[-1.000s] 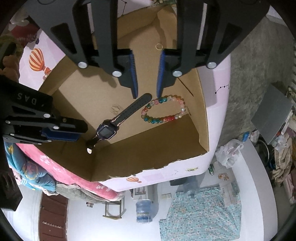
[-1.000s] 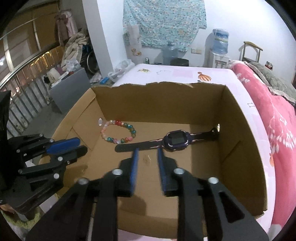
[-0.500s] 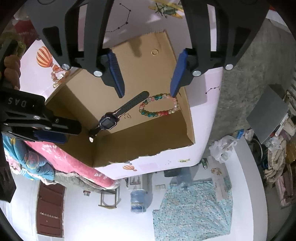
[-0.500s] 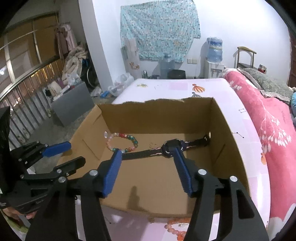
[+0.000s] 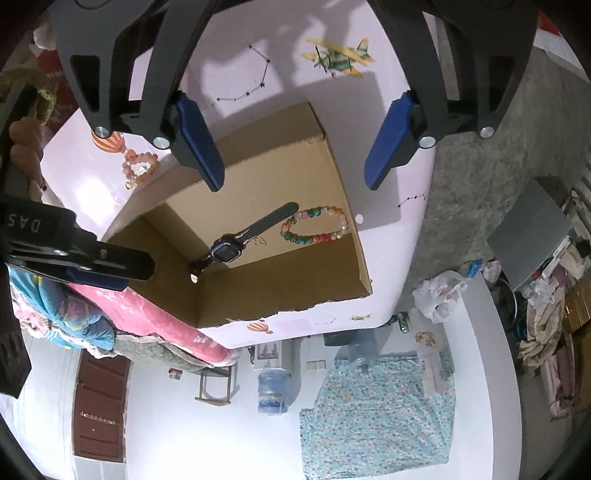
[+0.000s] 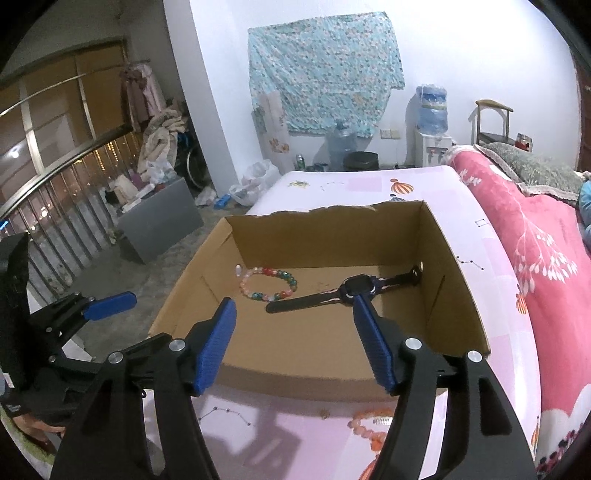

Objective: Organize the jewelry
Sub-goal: 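Withdraw both open tools from the box back over the table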

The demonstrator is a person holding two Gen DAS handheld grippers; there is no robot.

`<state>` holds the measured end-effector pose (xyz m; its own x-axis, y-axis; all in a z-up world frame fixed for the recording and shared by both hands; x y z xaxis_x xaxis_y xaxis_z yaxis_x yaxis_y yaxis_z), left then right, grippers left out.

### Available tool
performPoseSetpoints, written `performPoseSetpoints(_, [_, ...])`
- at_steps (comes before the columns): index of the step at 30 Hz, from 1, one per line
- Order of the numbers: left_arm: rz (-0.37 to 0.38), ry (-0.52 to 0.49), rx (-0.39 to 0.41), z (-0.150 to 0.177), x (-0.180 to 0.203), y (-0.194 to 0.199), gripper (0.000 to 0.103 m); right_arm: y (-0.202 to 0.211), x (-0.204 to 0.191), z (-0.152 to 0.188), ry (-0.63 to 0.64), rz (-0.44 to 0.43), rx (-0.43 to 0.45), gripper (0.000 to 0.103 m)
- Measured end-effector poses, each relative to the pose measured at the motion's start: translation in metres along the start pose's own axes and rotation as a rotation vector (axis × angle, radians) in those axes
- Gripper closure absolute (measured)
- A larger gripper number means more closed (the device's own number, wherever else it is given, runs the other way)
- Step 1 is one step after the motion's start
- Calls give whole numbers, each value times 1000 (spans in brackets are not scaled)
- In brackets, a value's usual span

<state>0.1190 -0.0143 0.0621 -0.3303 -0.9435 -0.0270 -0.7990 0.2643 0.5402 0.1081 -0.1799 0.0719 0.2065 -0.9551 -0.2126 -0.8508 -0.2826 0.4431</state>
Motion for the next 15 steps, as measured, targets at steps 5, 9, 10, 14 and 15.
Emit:
performPoseSetpoints(5, [5,14,-13,10,0,10,25,21,-2,13,4,-11,8,38])
performPoseSetpoints(9, [20,19,-23,20,6,17,25,44,7,28,35,22,16,38])
performPoseSetpoints(10, [24,14,-26,23,9,19,24,48,10,31,36,30,14,38])
performPoseSetpoints(14, [51,-12,-34,36,23,21,24,61,29,56,23,62,-24,38])
performPoseSetpoints(15, [60,-16,-39,39,26,21,24,61,35,66,9,66,-48,38])
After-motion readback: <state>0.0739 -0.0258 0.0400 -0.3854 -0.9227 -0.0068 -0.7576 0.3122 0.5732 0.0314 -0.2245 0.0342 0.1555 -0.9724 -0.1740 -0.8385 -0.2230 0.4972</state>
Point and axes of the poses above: each gripper's, at about its wrist camera, not at the fingertips, and y roughly against the way its jaws point, x to its right, z to its underside, the point moved 4 cm from there along -y, roughly the way its jaws point, and after that the axes turned 9 degrees about x, right-handed, at the moved point
